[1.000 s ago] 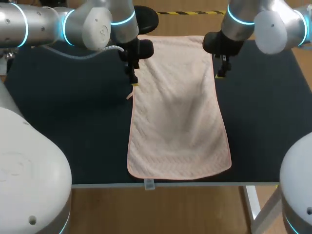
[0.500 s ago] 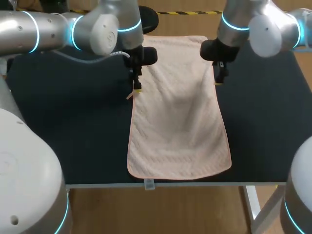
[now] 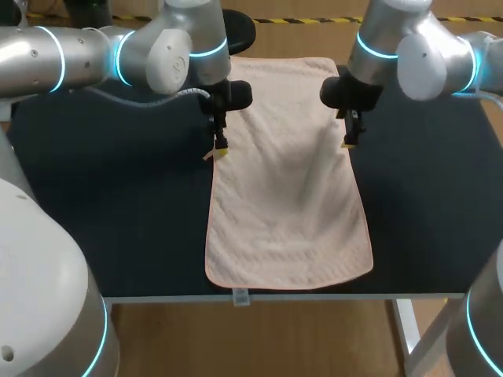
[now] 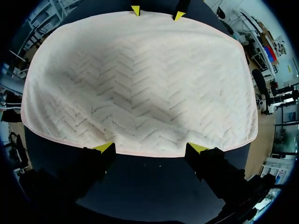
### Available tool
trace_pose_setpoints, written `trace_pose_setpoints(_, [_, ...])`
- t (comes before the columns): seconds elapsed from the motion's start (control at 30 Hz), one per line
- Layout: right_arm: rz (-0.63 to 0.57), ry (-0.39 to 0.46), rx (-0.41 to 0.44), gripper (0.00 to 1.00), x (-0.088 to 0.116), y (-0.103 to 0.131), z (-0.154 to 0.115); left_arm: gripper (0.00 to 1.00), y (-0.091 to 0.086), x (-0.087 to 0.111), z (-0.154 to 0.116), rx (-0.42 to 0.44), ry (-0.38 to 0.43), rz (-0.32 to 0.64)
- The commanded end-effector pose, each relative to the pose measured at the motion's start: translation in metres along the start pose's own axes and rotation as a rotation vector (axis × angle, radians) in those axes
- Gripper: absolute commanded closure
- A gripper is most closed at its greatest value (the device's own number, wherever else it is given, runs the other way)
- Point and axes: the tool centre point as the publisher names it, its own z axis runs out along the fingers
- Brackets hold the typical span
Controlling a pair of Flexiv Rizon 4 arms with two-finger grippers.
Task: Fold the towel
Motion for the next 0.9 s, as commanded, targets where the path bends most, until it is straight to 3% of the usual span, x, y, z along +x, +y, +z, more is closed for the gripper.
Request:
trace_pose_setpoints(0.03, [0.010,0.020,0.007,0.00,-0.006,0.002,0.009,0.00,-0.002,-0.003,0.003,0.001,0.003,0.000])
trace_pose_setpoints(0.73, [0.032,0.064,0.001,0.00,0.000,0.002,0.028,0.03,-0.002,0.001,0.018,0.006,0.038,0.014])
trace_pose_setpoints(0.77, [0.032,0.066,0.003,0.46,0.001,0.002,0.028,0.32,-0.002,0.001,0.019,0.004,0.038,0.016])
trace_pose_setpoints(0.8, [0.030,0.067,0.003,0.69,0.002,0.002,0.028,0.60,-0.002,0.001,0.020,0.004,0.038,0.016])
trace_pose_setpoints(0.83, [0.029,0.067,0.004,1.00,0.002,0.001,0.028,0.89,-0.001,0.000,0.020,0.003,0.038,0.016])
trace_pose_setpoints(0.87, [0.028,0.067,0.005,1.00,0.003,0.000,0.028,1.00,-0.001,0.000,0.020,0.003,0.037,0.015])
trace_pose_setpoints(0.9, [0.029,0.066,0.006,1.00,0.003,0.000,0.027,1.00,-0.001,0.000,0.020,0.004,0.036,0.014])
